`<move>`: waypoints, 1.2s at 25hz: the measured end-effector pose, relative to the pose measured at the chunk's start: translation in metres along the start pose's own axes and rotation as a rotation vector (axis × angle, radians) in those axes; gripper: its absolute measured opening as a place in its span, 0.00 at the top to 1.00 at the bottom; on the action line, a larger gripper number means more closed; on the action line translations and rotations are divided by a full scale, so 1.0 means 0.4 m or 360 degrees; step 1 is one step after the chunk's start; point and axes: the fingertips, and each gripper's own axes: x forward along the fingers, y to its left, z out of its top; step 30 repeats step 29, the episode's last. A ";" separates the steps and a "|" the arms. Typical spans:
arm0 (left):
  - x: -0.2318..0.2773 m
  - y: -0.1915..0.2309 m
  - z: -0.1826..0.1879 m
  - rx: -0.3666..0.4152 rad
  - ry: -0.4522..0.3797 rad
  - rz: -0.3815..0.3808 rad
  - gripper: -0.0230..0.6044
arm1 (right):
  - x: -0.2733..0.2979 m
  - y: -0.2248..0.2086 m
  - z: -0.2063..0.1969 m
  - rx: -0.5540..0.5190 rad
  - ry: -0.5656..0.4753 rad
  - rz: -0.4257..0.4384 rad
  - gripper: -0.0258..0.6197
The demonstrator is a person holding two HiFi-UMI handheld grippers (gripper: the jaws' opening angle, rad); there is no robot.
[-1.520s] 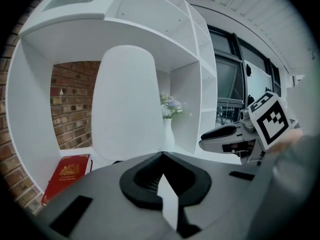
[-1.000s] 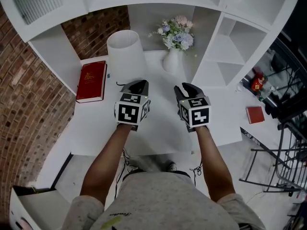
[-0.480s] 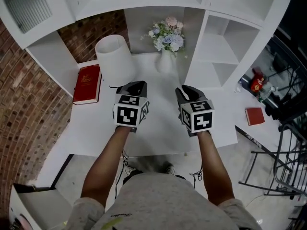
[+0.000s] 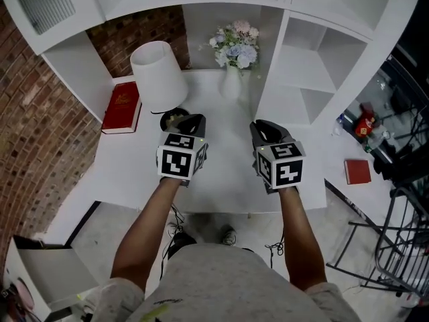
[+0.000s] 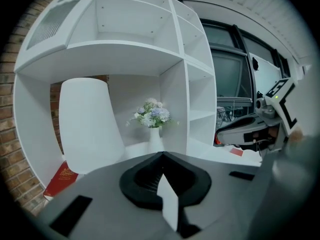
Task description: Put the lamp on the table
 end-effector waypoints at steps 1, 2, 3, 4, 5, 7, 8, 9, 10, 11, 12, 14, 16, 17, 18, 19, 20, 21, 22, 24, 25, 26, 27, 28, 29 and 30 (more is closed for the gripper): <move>-0.002 -0.003 -0.002 0.0001 0.0001 0.0011 0.98 | -0.002 -0.003 0.000 -0.0001 -0.0005 0.0008 0.89; -0.004 -0.005 -0.005 0.0001 0.0002 0.0021 0.98 | -0.005 -0.004 -0.001 -0.0002 -0.0009 0.0014 0.90; -0.006 -0.006 -0.007 -0.0001 0.0004 0.0029 0.98 | -0.007 -0.005 -0.001 -0.0005 -0.0015 0.0019 0.91; -0.008 -0.007 -0.010 -0.0003 0.0009 0.0034 0.98 | -0.009 -0.005 -0.001 -0.0008 -0.0021 0.0021 0.92; -0.011 -0.008 -0.013 -0.0003 0.0013 0.0038 0.98 | -0.011 -0.005 0.000 -0.0013 -0.0029 0.0021 0.94; -0.014 -0.009 -0.019 -0.0003 0.0017 0.0043 0.98 | -0.013 -0.005 0.000 -0.0021 -0.0042 0.0021 0.95; -0.015 -0.007 -0.020 -0.0004 0.0015 0.0048 0.98 | -0.013 -0.004 0.001 -0.0020 -0.0047 0.0026 0.95; -0.016 -0.005 -0.022 -0.0006 0.0013 0.0053 0.98 | -0.013 -0.004 0.001 -0.0016 -0.0052 0.0032 0.96; -0.016 -0.003 -0.023 -0.0010 0.0012 0.0057 0.98 | -0.013 -0.003 0.001 -0.0012 -0.0056 0.0038 0.96; -0.017 -0.002 -0.025 -0.0014 0.0010 0.0060 0.98 | -0.013 -0.004 0.001 -0.0010 -0.0061 0.0042 0.96; -0.018 -0.001 -0.026 -0.0017 0.0004 0.0061 0.98 | -0.014 -0.004 0.001 -0.0010 -0.0065 0.0045 0.96; -0.021 -0.002 -0.025 -0.0022 -0.0022 0.0054 0.98 | -0.015 -0.004 0.003 -0.0012 -0.0074 0.0048 0.96; -0.024 -0.002 -0.023 -0.0031 -0.0044 0.0053 0.98 | -0.017 -0.005 0.005 -0.0014 -0.0081 0.0048 0.96; -0.024 -0.002 -0.023 -0.0037 -0.0050 0.0052 0.98 | -0.017 -0.007 0.005 -0.0015 -0.0082 0.0048 0.96; -0.023 -0.004 -0.023 -0.0049 -0.0053 0.0047 0.98 | -0.018 -0.010 0.005 -0.0015 -0.0081 0.0047 0.96; -0.022 -0.006 -0.022 -0.0064 -0.0056 0.0039 0.98 | -0.018 -0.014 0.004 -0.0016 -0.0080 0.0045 0.96; -0.021 -0.008 -0.023 -0.0080 -0.0058 0.0028 0.98 | -0.018 -0.017 0.003 -0.0015 -0.0080 0.0043 0.96; -0.019 -0.009 -0.023 -0.0094 -0.0060 0.0019 0.98 | -0.019 -0.020 0.003 -0.0015 -0.0080 0.0042 0.96; -0.018 -0.010 -0.026 -0.0102 -0.0058 0.0014 0.98 | -0.019 -0.022 0.003 -0.0015 -0.0080 0.0041 0.96; -0.017 -0.010 -0.032 -0.0102 -0.0045 0.0013 0.98 | -0.019 -0.026 0.002 -0.0017 -0.0079 0.0040 0.96; -0.016 -0.010 -0.035 -0.0098 -0.0039 0.0013 0.98 | -0.020 -0.027 0.001 -0.0016 -0.0078 0.0040 0.96; -0.016 -0.011 -0.038 -0.0095 -0.0034 0.0012 0.98 | -0.021 -0.028 0.000 -0.0015 -0.0077 0.0040 0.96; -0.015 -0.012 -0.040 -0.0094 -0.0031 0.0011 0.98 | -0.021 -0.029 -0.001 -0.0014 -0.0076 0.0041 0.96; -0.015 -0.013 -0.041 -0.0094 -0.0030 0.0010 0.98 | -0.022 -0.029 -0.002 -0.0014 -0.0076 0.0041 0.96; -0.014 -0.014 -0.042 -0.0095 -0.0029 0.0009 0.98 | -0.023 -0.030 -0.003 -0.0013 -0.0077 0.0041 0.96; -0.014 -0.014 -0.042 -0.0095 -0.0029 0.0009 0.98 | -0.023 -0.030 -0.003 -0.0013 -0.0077 0.0041 0.96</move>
